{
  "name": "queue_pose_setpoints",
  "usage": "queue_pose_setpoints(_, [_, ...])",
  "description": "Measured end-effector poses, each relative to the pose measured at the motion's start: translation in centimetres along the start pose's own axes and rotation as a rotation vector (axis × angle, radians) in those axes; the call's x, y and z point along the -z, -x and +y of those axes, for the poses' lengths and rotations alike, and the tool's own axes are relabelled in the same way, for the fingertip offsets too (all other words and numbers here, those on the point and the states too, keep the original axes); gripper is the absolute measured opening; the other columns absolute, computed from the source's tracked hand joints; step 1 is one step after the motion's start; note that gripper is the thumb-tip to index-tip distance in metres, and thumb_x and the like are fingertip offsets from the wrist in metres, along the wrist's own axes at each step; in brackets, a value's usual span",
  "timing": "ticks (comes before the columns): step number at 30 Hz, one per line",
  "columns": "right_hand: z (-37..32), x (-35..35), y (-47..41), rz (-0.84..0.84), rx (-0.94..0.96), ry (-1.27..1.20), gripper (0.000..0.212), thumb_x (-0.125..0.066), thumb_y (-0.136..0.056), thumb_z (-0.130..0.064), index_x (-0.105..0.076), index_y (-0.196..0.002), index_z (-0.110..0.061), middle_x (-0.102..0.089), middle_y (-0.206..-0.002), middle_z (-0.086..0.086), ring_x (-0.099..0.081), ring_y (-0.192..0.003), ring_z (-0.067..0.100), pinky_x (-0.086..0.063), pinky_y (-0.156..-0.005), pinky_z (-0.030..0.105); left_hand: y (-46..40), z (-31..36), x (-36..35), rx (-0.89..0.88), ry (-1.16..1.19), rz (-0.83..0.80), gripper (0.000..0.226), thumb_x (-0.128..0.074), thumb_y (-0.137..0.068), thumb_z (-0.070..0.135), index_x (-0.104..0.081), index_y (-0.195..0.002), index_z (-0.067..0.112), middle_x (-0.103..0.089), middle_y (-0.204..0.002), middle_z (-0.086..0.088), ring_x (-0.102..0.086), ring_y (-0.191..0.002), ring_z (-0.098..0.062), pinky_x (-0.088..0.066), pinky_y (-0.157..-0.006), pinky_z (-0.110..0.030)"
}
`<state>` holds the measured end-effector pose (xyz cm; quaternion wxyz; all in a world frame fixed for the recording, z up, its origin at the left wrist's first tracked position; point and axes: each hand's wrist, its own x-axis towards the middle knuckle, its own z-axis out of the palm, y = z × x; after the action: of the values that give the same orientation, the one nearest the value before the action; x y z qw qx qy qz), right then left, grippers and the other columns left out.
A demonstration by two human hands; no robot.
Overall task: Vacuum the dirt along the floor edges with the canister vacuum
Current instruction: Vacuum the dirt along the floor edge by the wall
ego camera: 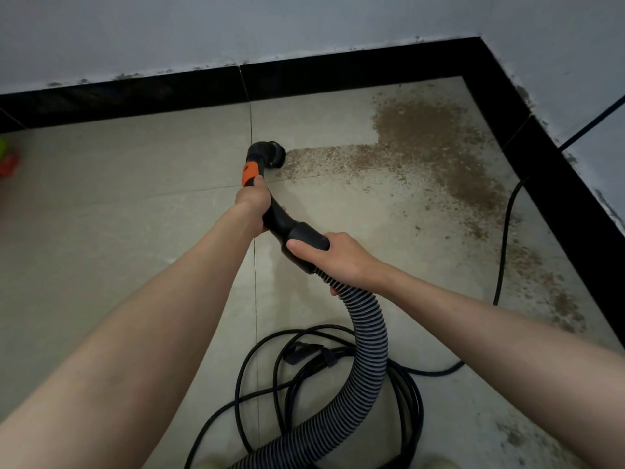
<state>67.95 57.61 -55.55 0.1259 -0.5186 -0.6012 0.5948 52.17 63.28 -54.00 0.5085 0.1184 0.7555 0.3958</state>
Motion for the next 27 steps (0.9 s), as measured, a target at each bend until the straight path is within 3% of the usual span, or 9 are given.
queue_pose_setpoints(2, [0.2,0.2,0.1,0.015,-0.007,-0.006,0.046,-0.065,-0.085,-0.058,-0.056,-0.078,-0.014,-0.056,-0.066,0.001,-0.054,-0.037,0.005,-0.047,-0.042,0.022,0.1,0.0,-0.5,-0.002,0.001,-0.006,0.038,-0.034,-0.102,0.04,-0.042,-0.115,0.005,-0.061,-0.118,-0.018,-0.06,-0.08,-0.026,-0.051,-0.073,-0.037])
queue_pose_setpoints(5, [0.7,0.6,0.2,0.038,-0.022,-0.02,0.045,-0.065,-0.084,-0.059,-0.056,-0.08,-0.015,-0.057,-0.069,0.001,-0.055,-0.041,0.007,-0.047,-0.042,0.022,0.2,0.0,-1.4,-0.01,-0.01,-0.017,0.048,-0.034,-0.103,0.039,-0.039,-0.133,0.002,-0.059,-0.125,-0.018,-0.063,-0.083,-0.023,-0.049,-0.058,-0.032])
queue_pose_setpoints(8, [1.2,1.1,0.2,0.049,-0.032,-0.04,0.047,-0.065,-0.083,-0.06,-0.056,-0.082,-0.015,-0.057,-0.07,0.002,-0.054,-0.038,0.007,-0.047,-0.042,0.022,0.3,0.0,-2.2,-0.027,-0.026,-0.02,0.05,-0.033,-0.103,0.039,-0.038,-0.137,0.003,-0.058,-0.126,-0.018,-0.063,-0.089,-0.023,-0.045,-0.051,-0.03])
queue_pose_setpoints(11, [1.5,1.4,0.2,0.065,-0.034,-0.055,0.047,-0.065,-0.082,-0.061,-0.057,-0.08,-0.014,-0.057,-0.068,0.002,-0.054,-0.038,0.006,-0.048,-0.042,0.023,0.3,0.0,-2.8,-0.031,-0.042,-0.029,0.05,-0.033,-0.103,0.04,-0.038,-0.137,0.003,-0.058,-0.127,-0.018,-0.062,-0.081,-0.02,-0.048,-0.057,-0.031])
queue_pose_setpoints(16, [2.1,1.8,0.4,0.089,-0.045,-0.076,0.048,-0.065,-0.082,-0.062,-0.057,-0.08,-0.014,-0.058,-0.068,0.001,-0.056,-0.039,0.008,-0.048,-0.043,0.023,0.0,0.0,-3.7,-0.023,-0.072,-0.041,0.049,-0.034,-0.102,0.041,-0.04,-0.133,0.004,-0.06,-0.124,-0.018,-0.062,-0.09,-0.019,-0.051,-0.074,-0.036])
queue_pose_setpoints(22, [3.3,2.2,1.0,0.158,-0.066,-0.087,0.049,-0.065,-0.081,-0.062,-0.055,-0.081,-0.014,-0.058,-0.068,0.001,-0.057,-0.038,0.011,-0.048,-0.041,0.024,0.1,-0.3,-5.6,-0.052,-0.118,-0.069,0.049,-0.034,-0.102,0.042,-0.039,-0.133,0.004,-0.061,-0.101,-0.015,-0.058,-0.063,-0.02,-0.051,-0.066,-0.034])
queue_pose_setpoints(24, [3.7,2.4,1.1,0.179,-0.074,-0.111,0.048,-0.065,-0.081,-0.062,-0.055,-0.082,-0.015,-0.059,-0.07,0.001,-0.056,-0.038,0.008,-0.046,-0.041,0.022,0.0,-0.4,-6.2,-0.067,-0.143,-0.084,0.048,-0.033,-0.102,0.043,-0.04,-0.13,0.005,-0.061,-0.094,-0.012,-0.058,-0.061,-0.019,-0.052,-0.061,-0.032])
queue_pose_setpoints(27, [4.5,2.7,1.5,0.196,-0.084,-0.14,0.044,-0.065,-0.082,-0.06,-0.055,-0.086,-0.017,-0.06,-0.073,0.001,-0.057,-0.04,0.008,-0.049,-0.043,0.023,-0.2,-0.8,-7.2,-0.085,-0.139,-0.126,0.047,-0.034,-0.102,0.042,-0.039,-0.131,0.006,-0.061,-0.095,-0.012,-0.058,-0.062,-0.021,-0.055,-0.068,-0.035])
